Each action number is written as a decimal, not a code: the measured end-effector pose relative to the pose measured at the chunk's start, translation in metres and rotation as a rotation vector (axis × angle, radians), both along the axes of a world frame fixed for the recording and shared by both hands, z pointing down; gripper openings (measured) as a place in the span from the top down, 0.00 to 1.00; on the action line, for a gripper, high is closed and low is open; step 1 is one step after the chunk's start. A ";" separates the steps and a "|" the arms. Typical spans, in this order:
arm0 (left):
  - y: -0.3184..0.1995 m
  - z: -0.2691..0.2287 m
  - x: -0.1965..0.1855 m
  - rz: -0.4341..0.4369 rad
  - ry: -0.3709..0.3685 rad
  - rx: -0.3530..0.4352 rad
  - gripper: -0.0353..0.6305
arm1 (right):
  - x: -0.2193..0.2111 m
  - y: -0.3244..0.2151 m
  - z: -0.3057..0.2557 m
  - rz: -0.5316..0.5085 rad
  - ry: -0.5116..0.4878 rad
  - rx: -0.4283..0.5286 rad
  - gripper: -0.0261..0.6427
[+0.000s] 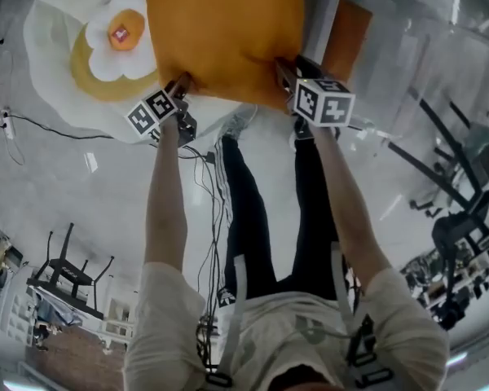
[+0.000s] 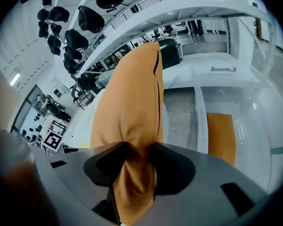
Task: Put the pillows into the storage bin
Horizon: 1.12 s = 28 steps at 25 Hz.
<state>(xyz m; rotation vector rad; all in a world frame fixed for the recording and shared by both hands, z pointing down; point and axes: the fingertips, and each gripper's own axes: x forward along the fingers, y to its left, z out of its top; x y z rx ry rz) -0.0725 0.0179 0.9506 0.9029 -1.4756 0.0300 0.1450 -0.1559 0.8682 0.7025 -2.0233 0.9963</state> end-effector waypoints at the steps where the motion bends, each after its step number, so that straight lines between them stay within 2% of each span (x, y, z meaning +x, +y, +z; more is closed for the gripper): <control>1: 0.000 0.001 0.002 0.000 0.002 -0.001 0.59 | -0.001 0.002 0.000 -0.002 0.009 -0.002 0.70; 2: -0.001 0.001 0.004 0.008 -0.001 -0.006 0.61 | -0.001 0.004 0.000 -0.007 0.018 -0.004 0.72; 5: -0.006 -0.007 0.003 0.076 -0.067 -0.046 0.91 | -0.005 0.005 -0.001 -0.032 0.039 0.018 0.79; 6: -0.008 -0.011 0.001 0.091 -0.087 -0.059 0.93 | -0.008 0.004 -0.004 -0.042 0.045 0.036 0.82; 8: -0.012 -0.023 -0.002 0.076 -0.100 -0.050 0.93 | -0.011 0.000 -0.014 -0.051 0.059 0.070 0.85; 11: -0.011 -0.068 -0.004 0.032 -0.125 0.026 0.93 | -0.012 -0.008 -0.042 -0.046 0.082 0.109 0.86; 14: -0.015 -0.140 0.009 0.046 -0.156 0.126 0.93 | -0.005 -0.031 -0.083 -0.041 0.120 0.175 0.88; 18: -0.058 -0.246 0.036 0.081 -0.188 0.296 0.93 | 0.009 -0.089 -0.171 -0.018 0.189 0.335 0.90; 20: -0.070 -0.296 0.042 0.093 -0.204 0.352 0.93 | 0.016 -0.103 -0.215 0.002 0.212 0.369 0.91; 24: -0.090 -0.382 0.065 0.171 -0.215 0.411 0.93 | 0.056 -0.105 -0.288 0.100 0.204 0.360 0.91; 28: -0.117 -0.430 0.118 0.288 -0.184 0.482 0.93 | 0.126 -0.110 -0.338 0.195 0.210 0.411 0.91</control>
